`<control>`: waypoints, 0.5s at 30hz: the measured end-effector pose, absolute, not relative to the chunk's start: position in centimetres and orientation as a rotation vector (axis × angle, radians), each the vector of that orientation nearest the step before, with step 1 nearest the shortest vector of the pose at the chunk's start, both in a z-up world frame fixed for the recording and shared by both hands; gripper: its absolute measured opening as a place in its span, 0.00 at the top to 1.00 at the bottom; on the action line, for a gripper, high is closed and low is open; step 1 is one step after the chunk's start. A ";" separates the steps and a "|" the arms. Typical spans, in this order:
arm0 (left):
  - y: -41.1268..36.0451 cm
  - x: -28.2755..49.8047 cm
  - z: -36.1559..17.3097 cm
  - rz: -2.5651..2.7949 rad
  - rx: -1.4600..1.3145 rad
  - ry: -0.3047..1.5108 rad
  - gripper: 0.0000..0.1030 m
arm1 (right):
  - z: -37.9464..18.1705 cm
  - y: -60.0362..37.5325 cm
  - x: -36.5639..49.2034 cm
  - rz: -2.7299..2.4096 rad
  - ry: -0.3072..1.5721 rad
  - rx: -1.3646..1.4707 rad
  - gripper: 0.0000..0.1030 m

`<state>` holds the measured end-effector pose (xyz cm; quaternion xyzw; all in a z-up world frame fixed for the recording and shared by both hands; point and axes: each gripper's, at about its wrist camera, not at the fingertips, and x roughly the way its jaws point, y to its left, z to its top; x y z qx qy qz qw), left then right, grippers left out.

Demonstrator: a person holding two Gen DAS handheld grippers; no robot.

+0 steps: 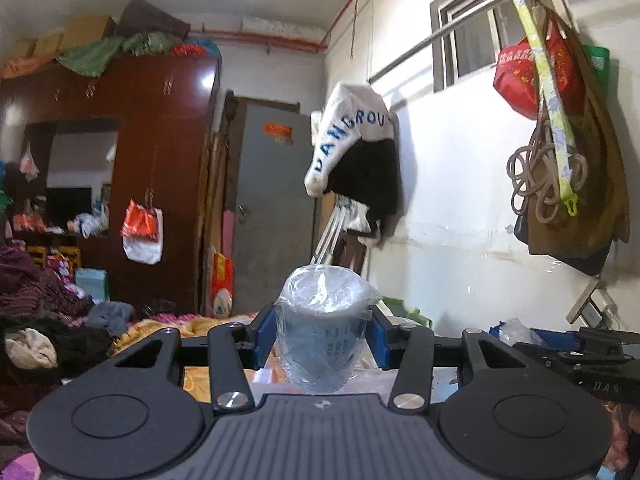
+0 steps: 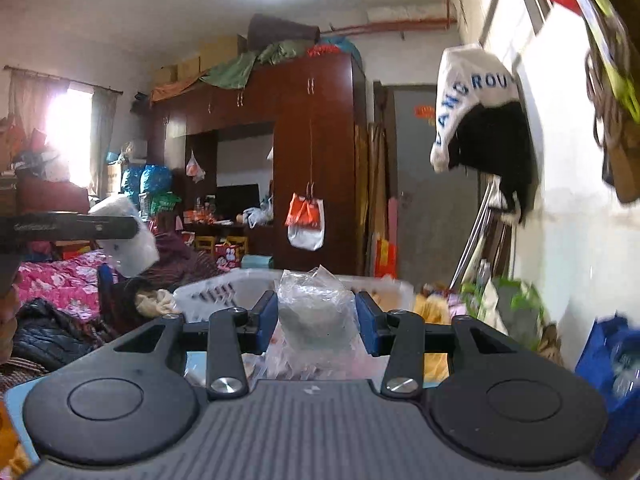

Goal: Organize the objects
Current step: 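Lift both items over the white basket and open both tools to release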

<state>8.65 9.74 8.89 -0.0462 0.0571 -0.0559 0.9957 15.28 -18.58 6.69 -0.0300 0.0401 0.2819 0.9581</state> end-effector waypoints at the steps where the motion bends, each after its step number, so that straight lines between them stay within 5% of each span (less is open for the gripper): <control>1: 9.8 9.4 9.0 -0.123 -0.101 0.129 0.50 | 6.6 -18.3 15.8 0.579 0.083 -0.066 0.55; 15: 8.6 18.5 8.4 -0.090 -0.138 0.247 0.50 | 6.5 -14.5 22.4 0.561 0.056 -0.168 0.55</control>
